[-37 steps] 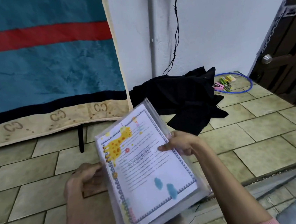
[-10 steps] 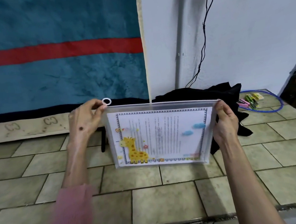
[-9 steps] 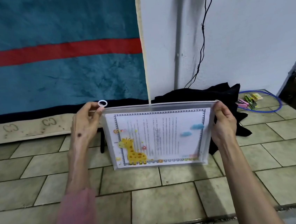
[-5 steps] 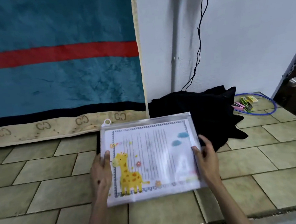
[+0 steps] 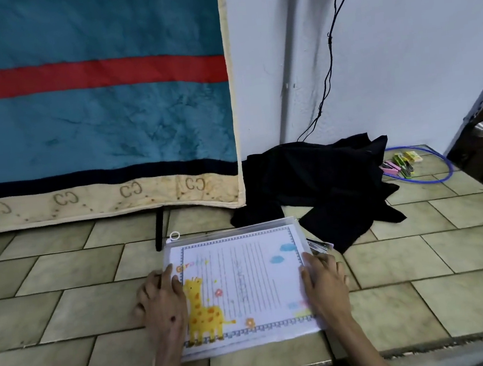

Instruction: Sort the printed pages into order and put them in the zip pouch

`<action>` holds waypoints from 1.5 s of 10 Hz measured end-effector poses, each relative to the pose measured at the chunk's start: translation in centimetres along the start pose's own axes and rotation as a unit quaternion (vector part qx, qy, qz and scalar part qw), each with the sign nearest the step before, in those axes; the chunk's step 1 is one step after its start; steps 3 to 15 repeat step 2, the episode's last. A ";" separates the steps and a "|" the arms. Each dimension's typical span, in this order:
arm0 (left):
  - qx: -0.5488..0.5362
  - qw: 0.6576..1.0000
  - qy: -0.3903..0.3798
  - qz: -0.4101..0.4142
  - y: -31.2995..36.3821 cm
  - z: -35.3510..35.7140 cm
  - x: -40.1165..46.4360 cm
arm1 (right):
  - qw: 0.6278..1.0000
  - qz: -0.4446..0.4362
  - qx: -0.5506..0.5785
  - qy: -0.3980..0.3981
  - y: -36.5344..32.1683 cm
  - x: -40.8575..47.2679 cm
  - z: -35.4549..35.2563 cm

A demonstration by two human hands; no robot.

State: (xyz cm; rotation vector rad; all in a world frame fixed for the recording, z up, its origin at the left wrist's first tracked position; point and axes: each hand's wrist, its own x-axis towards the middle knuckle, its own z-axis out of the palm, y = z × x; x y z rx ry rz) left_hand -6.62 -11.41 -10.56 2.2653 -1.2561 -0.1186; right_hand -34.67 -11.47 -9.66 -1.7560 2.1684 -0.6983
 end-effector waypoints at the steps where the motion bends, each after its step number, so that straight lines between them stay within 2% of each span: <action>1: 0.010 0.999 -0.028 0.020 -0.3 0.0 0.3 | 1.000 0.003 0.006 -0.013 -0.1 0.3 -0.2; 2: -0.120 0.989 -0.079 -0.036 -1.0 -2.1 1.5 | 0.982 0.034 0.184 0.006 0.4 0.3 -2.3; 15: -0.120 0.989 -0.079 -0.036 -1.0 -2.1 1.5 | 0.982 0.034 0.184 0.006 0.4 0.3 -2.3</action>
